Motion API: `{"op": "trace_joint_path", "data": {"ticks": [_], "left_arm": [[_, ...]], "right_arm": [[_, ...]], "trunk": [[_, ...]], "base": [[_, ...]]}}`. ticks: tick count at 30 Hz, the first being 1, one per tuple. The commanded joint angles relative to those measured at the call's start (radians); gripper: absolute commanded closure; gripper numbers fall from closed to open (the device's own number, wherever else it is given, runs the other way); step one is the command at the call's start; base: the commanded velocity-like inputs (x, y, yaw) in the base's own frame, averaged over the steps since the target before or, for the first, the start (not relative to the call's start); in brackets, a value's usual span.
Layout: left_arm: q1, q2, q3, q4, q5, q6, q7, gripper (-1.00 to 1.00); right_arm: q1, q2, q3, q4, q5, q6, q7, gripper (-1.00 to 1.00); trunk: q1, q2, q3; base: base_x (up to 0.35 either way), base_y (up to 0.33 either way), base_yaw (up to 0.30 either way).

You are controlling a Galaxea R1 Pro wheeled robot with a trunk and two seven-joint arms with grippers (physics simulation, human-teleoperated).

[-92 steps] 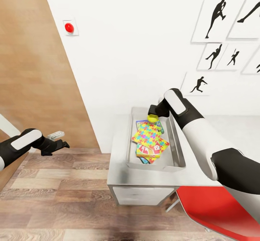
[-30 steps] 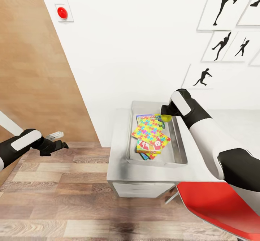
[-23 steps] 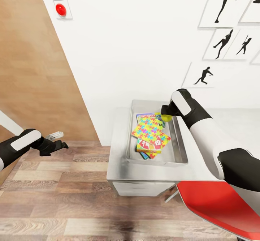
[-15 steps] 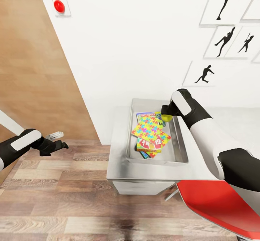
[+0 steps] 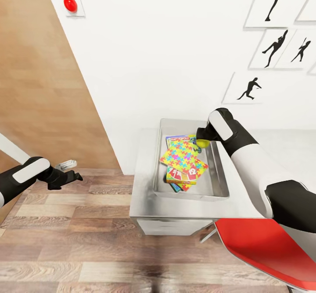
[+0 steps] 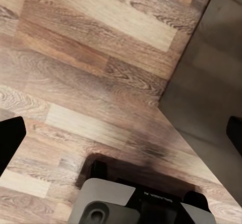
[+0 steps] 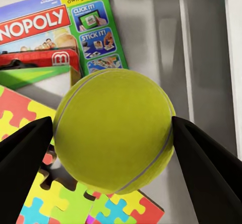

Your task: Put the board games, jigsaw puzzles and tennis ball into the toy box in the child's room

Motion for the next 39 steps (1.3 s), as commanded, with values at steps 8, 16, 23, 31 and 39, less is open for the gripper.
{"op": "trace_joint_path", "data": {"ticks": [8, 16, 23, 31, 39], "left_arm": [[-0.002, 0.002, -0.006, -0.002, 0.011, -0.002, 0.008, -1.00], [-0.002, 0.002, -0.007, -0.002, 0.011, -0.002, 0.008, -1.00], [-0.002, 0.002, -0.006, -0.002, 0.011, -0.002, 0.007, -1.00], [-0.002, 0.003, -0.007, -0.002, 0.011, -0.002, 0.007, -1.00], [-0.002, 0.003, -0.007, -0.002, 0.011, -0.002, 0.007, -1.00]], "right_arm": [[-0.001, 0.000, 0.007, -0.001, -0.010, 0.003, -0.009, 1.00], [-0.001, 0.000, 0.007, -0.002, -0.010, 0.011, -0.010, 1.00], [-0.004, 0.000, 0.005, -0.006, -0.010, 0.013, -0.011, 1.00], [-0.004, 0.001, 0.005, -0.010, -0.010, 0.011, -0.013, 1.00], [-0.005, 0.000, 0.005, -0.010, -0.010, 0.013, -0.013, 1.00]], "trunk": [[0.001, -0.002, -0.002], [0.001, -0.002, -0.002], [0.001, -0.002, -0.002], [0.001, -0.002, -0.002], [0.001, -0.002, -0.002]], "base": [[0.000, 0.000, 0.000], [0.000, 0.000, 0.000], [0.000, 0.000, 0.000], [0.000, 0.000, 0.000], [0.000, 0.000, 0.000]]}}
